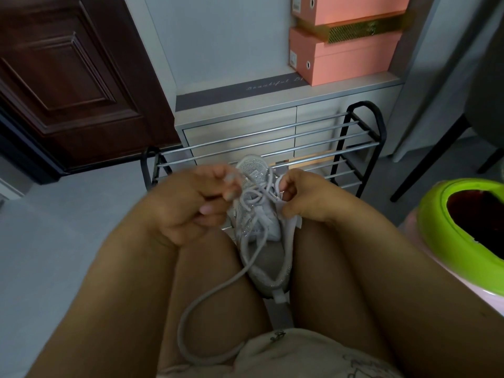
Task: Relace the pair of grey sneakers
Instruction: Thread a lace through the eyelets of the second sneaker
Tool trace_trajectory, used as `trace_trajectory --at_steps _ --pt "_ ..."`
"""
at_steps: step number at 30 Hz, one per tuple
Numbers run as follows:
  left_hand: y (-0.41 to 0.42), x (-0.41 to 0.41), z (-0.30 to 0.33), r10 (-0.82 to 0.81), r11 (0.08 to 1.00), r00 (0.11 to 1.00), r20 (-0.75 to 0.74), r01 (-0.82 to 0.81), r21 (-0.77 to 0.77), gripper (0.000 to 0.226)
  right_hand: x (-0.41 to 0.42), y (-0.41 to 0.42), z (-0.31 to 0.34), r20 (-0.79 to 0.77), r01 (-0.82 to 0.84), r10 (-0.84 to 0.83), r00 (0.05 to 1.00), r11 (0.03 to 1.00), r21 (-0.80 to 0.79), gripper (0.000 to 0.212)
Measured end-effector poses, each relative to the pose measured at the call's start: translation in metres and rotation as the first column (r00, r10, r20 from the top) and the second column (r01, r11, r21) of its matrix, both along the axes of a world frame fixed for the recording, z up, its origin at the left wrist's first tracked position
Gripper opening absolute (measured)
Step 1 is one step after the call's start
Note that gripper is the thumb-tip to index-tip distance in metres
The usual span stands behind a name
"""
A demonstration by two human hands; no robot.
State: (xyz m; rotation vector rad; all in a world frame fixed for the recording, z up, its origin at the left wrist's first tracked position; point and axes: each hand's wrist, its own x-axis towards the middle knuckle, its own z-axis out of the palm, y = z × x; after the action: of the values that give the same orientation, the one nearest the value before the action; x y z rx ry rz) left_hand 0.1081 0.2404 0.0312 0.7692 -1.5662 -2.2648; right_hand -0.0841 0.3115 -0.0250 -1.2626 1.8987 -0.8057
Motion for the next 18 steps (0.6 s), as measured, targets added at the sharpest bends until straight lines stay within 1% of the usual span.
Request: trace_trajectory --at_steps 1,2,3,5,7,8,9,10,11,12,16,17,18 --pt "-0.006 0.008 0.009 -0.02 1.0 0.999 -0.047 0.02 -0.013 0.01 -0.001 0.0 0.0 0.013 -0.006 0.006 1.0 1.0 0.013 0.04" --pt "-0.009 0.015 0.015 -0.044 0.997 0.998 -0.048 0.041 -0.066 0.01 -0.001 -0.001 0.001 0.014 -0.016 0.016 1.0 1.0 0.027 0.041" --pt "-0.01 0.019 0.017 -0.067 0.986 0.998 0.005 0.067 -0.153 0.012 -0.001 -0.001 0.001 0.014 -0.022 0.022 1.0 0.999 0.037 0.041" --pt "-0.008 0.018 0.011 -0.07 0.921 0.973 0.221 0.148 -0.36 0.017 0.0 -0.001 0.001 0.064 -0.019 0.017 0.998 0.999 0.031 0.041" --pt "-0.005 0.007 -0.001 0.044 0.835 0.902 0.429 0.202 -0.511 0.029 0.0 0.0 0.0 0.157 -0.022 0.018 0.987 1.0 0.021 0.043" --pt "-0.005 0.0 -0.009 0.138 0.79 0.86 0.492 0.204 -0.578 0.034 -0.001 0.001 0.0 0.184 -0.031 0.027 0.983 0.999 0.02 0.044" --pt "-0.004 -0.006 -0.017 0.23 0.729 0.823 0.519 0.208 -0.652 0.035 -0.002 0.001 -0.001 0.194 -0.041 0.036 0.98 0.999 0.02 0.045" --pt "-0.003 -0.013 -0.025 0.295 0.649 0.802 0.519 0.23 -0.725 0.034 -0.003 0.001 -0.001 0.192 -0.051 0.046 0.98 0.999 0.02 0.045" --pt "0.0 -0.02 -0.032 0.327 0.571 0.795 0.51 0.264 -0.777 0.033 -0.004 0.001 -0.002 0.188 -0.058 0.053 0.981 0.998 0.019 0.046" --pt "0.003 -0.027 -0.038 0.337 0.512 0.796 0.503 0.294 -0.807 0.032 -0.006 0.0 -0.002 0.185 -0.063 0.058 0.981 0.998 0.019 0.048" --pt "0.011 -0.044 -0.052 0.335 0.37 0.798 0.501 0.378 -0.849 0.03 -0.009 0.001 -0.004 0.181 -0.071 0.066 0.981 0.997 0.02 0.053" --pt "0.011 -0.046 -0.054 0.32 0.354 0.812 0.488 0.376 -0.856 0.027 -0.011 0.001 -0.004 0.201 -0.074 0.069 0.977 0.997 0.016 0.054" --pt "0.011 -0.048 -0.056 0.299 0.365 0.83 0.471 0.356 -0.86 0.024 -0.012 0.002 -0.005 0.23 -0.08 0.075 0.97 0.997 0.013 0.056"
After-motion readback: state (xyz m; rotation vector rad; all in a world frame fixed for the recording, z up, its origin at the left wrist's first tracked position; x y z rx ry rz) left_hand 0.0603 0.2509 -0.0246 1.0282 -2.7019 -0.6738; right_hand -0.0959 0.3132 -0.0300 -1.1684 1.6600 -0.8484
